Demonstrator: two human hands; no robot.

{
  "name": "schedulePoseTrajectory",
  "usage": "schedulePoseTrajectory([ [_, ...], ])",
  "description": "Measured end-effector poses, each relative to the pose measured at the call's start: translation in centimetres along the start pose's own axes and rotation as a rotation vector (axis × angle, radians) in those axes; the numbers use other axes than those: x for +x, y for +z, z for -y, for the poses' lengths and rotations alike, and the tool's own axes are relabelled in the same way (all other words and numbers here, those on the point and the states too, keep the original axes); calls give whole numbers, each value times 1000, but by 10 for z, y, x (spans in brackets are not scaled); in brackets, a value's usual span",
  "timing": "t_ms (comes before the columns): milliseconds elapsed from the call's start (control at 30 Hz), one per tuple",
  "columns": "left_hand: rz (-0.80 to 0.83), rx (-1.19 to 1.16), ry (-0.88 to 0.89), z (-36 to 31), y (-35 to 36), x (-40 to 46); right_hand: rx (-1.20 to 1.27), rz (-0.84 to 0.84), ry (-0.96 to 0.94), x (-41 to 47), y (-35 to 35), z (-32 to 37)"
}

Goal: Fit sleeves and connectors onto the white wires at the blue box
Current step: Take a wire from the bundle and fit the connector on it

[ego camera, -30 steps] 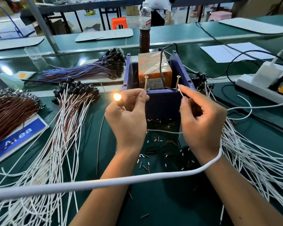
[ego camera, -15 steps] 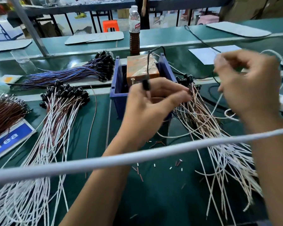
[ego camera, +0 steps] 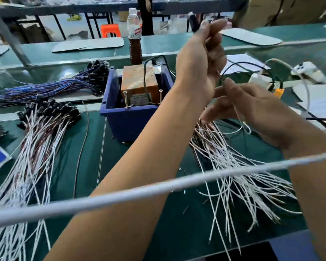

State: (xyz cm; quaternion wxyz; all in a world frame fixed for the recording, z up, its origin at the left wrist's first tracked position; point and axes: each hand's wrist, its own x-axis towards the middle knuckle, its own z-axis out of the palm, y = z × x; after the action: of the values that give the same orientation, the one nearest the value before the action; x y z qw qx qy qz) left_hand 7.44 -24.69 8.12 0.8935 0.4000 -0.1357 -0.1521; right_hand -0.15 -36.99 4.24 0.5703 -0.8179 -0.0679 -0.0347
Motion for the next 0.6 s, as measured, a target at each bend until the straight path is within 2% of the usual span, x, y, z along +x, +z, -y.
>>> schedulePoseTrajectory([
  [67, -64, -7, 16, 0, 2, 8, 103, -37, -32, -4, -9, -1],
  [100, -98, 6, 8, 1, 2, 11, 45, -66, -56, -7, -19, 0],
  [233, -177, 94, -68, 15, 2, 17, -532, -161, -72, -20, -74, 23],
  [267, -182, 138, -78, 20, 0, 18, -604, -180, -62, -24, -86, 31],
  [333, -212, 332, -92, 30, -1, 24, -655, -159, -69, -32, -94, 43],
  [433, -214, 828, -37, 51, -6, 31, -748, -135, -67, -35, -69, 40],
  [500, -244, 1024, -45, 64, -15, 34, -856, 8, 98, -30, -44, 21],
  [600, -370, 1008, -85, 71, -29, 40, -897, 167, 364, -21, -18, -5],
])
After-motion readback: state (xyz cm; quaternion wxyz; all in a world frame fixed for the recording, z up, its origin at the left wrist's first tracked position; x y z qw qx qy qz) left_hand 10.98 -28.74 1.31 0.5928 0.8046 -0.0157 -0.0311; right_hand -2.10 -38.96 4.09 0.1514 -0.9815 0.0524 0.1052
